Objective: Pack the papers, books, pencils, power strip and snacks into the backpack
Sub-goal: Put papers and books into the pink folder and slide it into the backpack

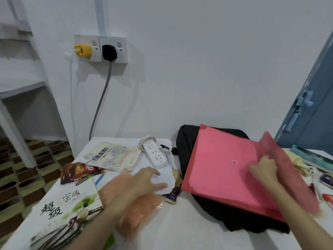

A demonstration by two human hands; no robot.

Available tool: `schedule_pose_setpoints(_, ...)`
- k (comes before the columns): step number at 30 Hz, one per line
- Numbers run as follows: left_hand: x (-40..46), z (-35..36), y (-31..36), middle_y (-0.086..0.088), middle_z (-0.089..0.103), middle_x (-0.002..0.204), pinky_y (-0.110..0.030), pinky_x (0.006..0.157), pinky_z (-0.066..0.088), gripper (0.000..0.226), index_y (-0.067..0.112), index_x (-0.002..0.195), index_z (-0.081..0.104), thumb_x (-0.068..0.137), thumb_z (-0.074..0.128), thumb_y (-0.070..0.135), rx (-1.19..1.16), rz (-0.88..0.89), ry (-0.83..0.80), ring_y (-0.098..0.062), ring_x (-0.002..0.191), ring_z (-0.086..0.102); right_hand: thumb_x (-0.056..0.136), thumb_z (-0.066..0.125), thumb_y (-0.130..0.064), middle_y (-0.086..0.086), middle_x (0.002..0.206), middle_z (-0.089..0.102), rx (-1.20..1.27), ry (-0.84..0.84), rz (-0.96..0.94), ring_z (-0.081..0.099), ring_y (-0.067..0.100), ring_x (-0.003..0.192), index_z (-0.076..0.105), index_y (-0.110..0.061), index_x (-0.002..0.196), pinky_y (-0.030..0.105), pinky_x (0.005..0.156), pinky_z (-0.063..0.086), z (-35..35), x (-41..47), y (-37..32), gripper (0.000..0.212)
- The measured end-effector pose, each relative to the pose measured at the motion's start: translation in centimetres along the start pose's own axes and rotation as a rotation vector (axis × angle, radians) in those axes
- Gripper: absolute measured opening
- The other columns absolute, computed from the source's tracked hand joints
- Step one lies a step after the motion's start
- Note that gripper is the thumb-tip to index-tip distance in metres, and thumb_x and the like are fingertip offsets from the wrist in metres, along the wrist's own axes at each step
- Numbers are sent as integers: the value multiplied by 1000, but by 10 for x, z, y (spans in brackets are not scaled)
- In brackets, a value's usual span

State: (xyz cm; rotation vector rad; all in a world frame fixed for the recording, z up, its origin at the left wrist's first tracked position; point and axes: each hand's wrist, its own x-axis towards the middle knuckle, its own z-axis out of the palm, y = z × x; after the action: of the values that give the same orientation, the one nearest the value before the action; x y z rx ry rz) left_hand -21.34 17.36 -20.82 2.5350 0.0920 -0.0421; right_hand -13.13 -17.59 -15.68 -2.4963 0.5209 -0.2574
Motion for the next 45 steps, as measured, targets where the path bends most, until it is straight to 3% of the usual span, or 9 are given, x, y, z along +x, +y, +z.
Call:
schedule_pose_setpoints(3,6,21,21,2,44,134,-33,99,36,67,17,131,43,81,54,61,81,18,-18,-18,124,41,83,66,-14,35,146,17,-138,-1,-118,17,48,136,18,10,142,52,112,17,8,-14,-15,80)
schedule_pose_setpoints(7,31,27,38,-10,41,130,-34,91,39,55,9,125,38,89,51,49,180,-86,382,-26,115,40,84,58,-9,32,152,6,-293,75,-338,2,44,142,46,1,128,51,116,2,25,-41,-42,47)
schedule_pose_setpoints(12,71,20,17,-20,10,147,-48,106,28,86,24,146,14,80,66,42,118,-172,206,-41,132,25,89,49,0,9,107,64,321,-163,-552,60,25,104,66,-3,107,34,94,46,49,-102,-99,25)
schedule_pose_setpoints(15,81,19,5,-24,6,148,-44,109,28,76,32,145,24,80,64,36,119,-115,140,-43,130,29,85,45,2,10,91,66,436,-451,-404,63,26,88,67,0,101,29,75,49,69,-128,-130,27)
schedule_pose_setpoints(19,84,14,0,-24,4,148,-37,102,35,60,20,133,43,78,65,30,102,-43,190,-41,121,40,88,40,-2,8,74,45,49,-706,-298,46,21,66,50,3,76,22,54,34,85,-136,-147,17)
schedule_pose_setpoints(25,82,10,8,-20,31,133,-34,83,45,71,6,123,36,72,70,42,124,-126,250,-31,108,49,92,47,-18,20,138,33,-75,-673,-120,46,33,122,35,0,137,36,98,42,128,-131,-160,50)
schedule_pose_setpoints(31,73,-16,1,-15,35,143,-30,97,36,65,9,142,36,86,60,30,-192,-54,285,-28,126,42,90,55,-17,11,101,52,-60,-757,-92,59,25,107,49,-2,93,29,90,48,132,-116,-161,17)
schedule_pose_setpoints(35,61,-47,-28,-15,51,136,-26,103,32,52,9,132,51,83,66,21,-331,-64,306,-23,127,47,83,48,11,18,70,50,435,-841,197,55,25,49,42,-2,83,23,39,44,136,-110,-170,15)
schedule_pose_setpoints(45,54,-58,-39,-2,60,127,-39,102,43,43,18,126,58,84,66,23,-665,-98,347,-24,103,65,89,40,8,13,56,56,828,-876,325,50,16,39,51,2,72,16,36,42,95,-76,-189,21)
